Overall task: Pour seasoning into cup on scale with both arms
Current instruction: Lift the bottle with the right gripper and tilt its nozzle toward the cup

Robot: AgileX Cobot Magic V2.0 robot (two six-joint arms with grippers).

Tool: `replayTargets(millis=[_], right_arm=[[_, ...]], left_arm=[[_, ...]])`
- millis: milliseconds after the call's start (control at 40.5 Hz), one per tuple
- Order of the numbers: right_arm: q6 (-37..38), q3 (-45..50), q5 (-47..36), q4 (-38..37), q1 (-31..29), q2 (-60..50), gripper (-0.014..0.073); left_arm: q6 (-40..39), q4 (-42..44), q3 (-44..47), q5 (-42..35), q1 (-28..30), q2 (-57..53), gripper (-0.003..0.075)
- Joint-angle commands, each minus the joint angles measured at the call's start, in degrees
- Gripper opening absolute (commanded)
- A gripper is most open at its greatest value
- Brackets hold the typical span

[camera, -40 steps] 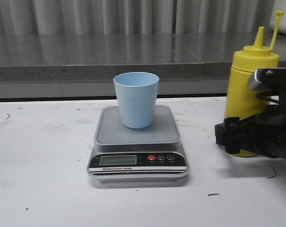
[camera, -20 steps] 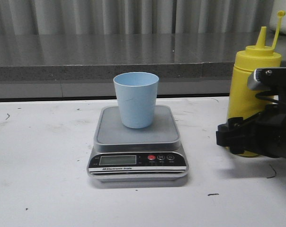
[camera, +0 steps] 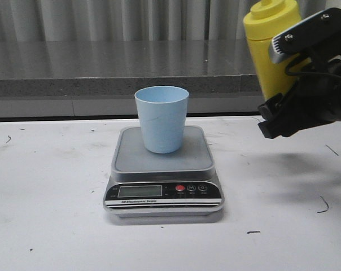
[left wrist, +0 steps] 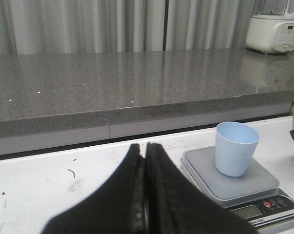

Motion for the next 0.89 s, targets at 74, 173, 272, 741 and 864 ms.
replayTargets(millis=[74, 173, 272, 741, 864], right_arm=[[-9.77, -7.01, 3.02, -0.42, -0.04, -3.06, 0.0391], [-16.66, -9.56, 8.66, -0.37, 0.02, -3.06, 0.0391], [-22.40, -11.78, 12.28, -0.32, 0.22, -3.27, 0.0391], [-32.05, -15.53, 13.49, -0.39, 0.22, -5.40, 0.0265], [-35.14, -15.53, 12.75, -0.44, 0.22, -5.40, 0.0265]], left_arm=[[-0.49, -0.70, -1.34, -4.55, 0.12, -0.76, -0.0020], [-0.49, -0.70, -1.34, -4.55, 0.12, -0.76, -0.0020], [-0.49, -0.70, -1.34, -4.55, 0.12, -0.76, -0.0020], [-0.49, -0.70, -1.34, -4.55, 0.12, -0.76, -0.0020], [-0.49, -0.70, -1.34, -4.55, 0.12, -0.76, -0.0020]])
